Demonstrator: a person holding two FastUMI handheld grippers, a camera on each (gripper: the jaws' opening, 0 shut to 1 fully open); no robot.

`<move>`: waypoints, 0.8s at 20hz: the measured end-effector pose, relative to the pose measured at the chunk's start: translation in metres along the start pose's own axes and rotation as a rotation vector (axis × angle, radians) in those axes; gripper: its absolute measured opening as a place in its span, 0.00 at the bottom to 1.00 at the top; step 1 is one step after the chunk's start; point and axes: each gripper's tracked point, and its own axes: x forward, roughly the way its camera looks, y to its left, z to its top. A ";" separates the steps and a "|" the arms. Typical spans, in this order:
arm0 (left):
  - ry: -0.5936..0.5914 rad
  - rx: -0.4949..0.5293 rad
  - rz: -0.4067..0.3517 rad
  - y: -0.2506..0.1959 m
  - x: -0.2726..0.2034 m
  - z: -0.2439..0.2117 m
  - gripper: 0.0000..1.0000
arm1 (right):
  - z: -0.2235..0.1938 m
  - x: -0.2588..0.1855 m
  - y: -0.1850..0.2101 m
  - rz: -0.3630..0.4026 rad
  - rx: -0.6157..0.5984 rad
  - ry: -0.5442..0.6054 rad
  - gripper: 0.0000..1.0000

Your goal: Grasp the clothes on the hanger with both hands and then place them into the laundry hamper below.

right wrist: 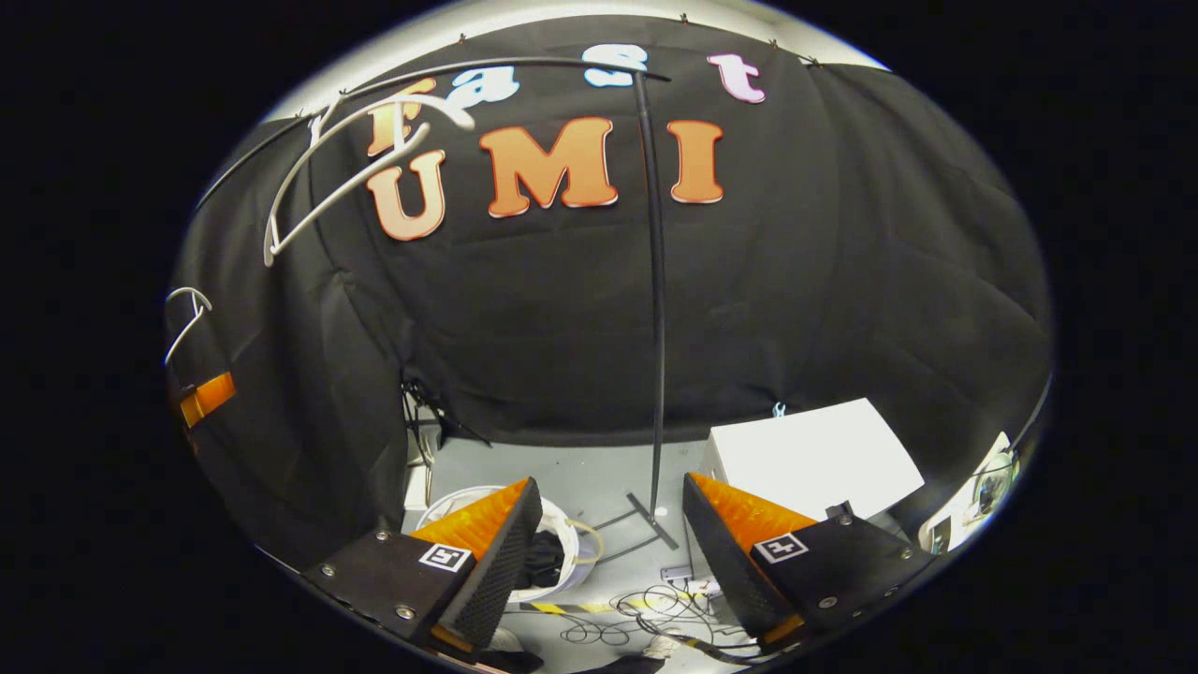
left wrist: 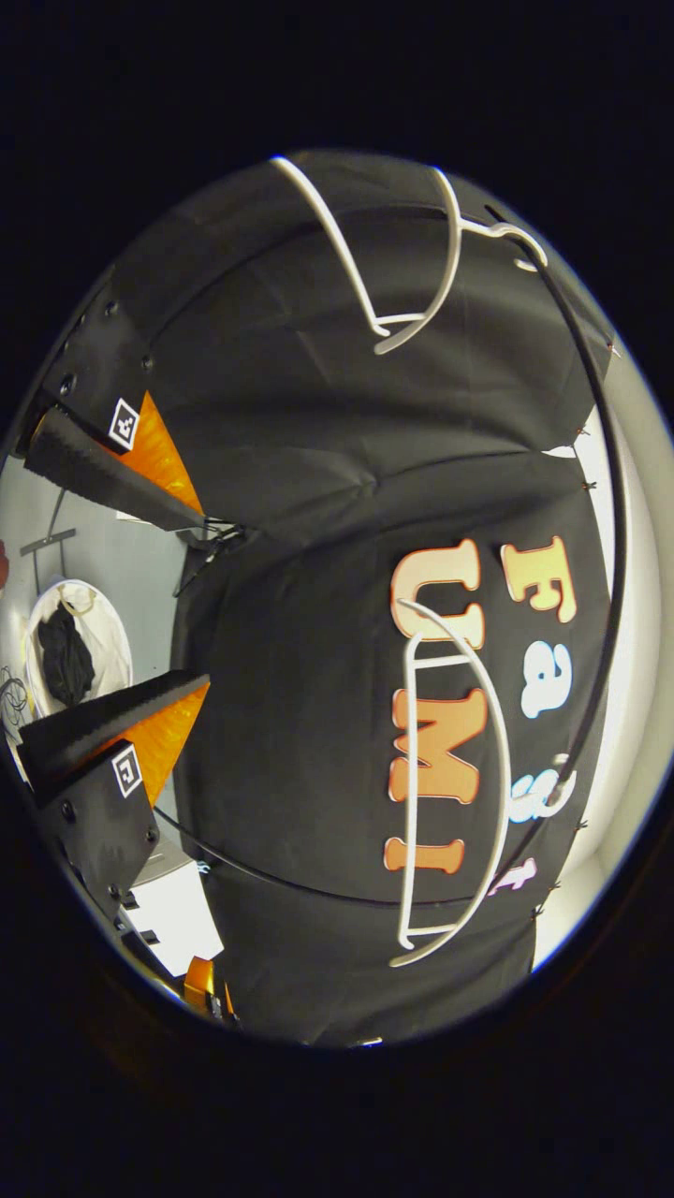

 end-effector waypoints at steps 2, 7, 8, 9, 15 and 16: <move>-0.054 -0.002 0.002 0.000 -0.006 0.022 0.98 | 0.017 -0.012 -0.008 -0.020 -0.012 -0.043 0.94; -0.170 -0.018 0.018 0.002 -0.021 0.070 0.96 | 0.068 -0.045 -0.016 -0.044 -0.020 -0.167 0.94; -0.189 -0.017 0.023 0.003 -0.024 0.077 0.98 | 0.077 -0.053 -0.016 -0.046 -0.027 -0.193 0.94; -0.206 -0.013 0.029 0.005 -0.027 0.081 0.98 | 0.084 -0.059 -0.016 -0.048 -0.032 -0.215 0.94; -0.280 -0.030 0.054 0.009 -0.040 0.111 0.96 | 0.121 -0.099 -0.022 -0.051 -0.020 -0.329 0.94; -0.292 -0.037 0.059 0.010 -0.041 0.115 0.96 | 0.126 -0.103 -0.023 -0.054 -0.022 -0.344 1.00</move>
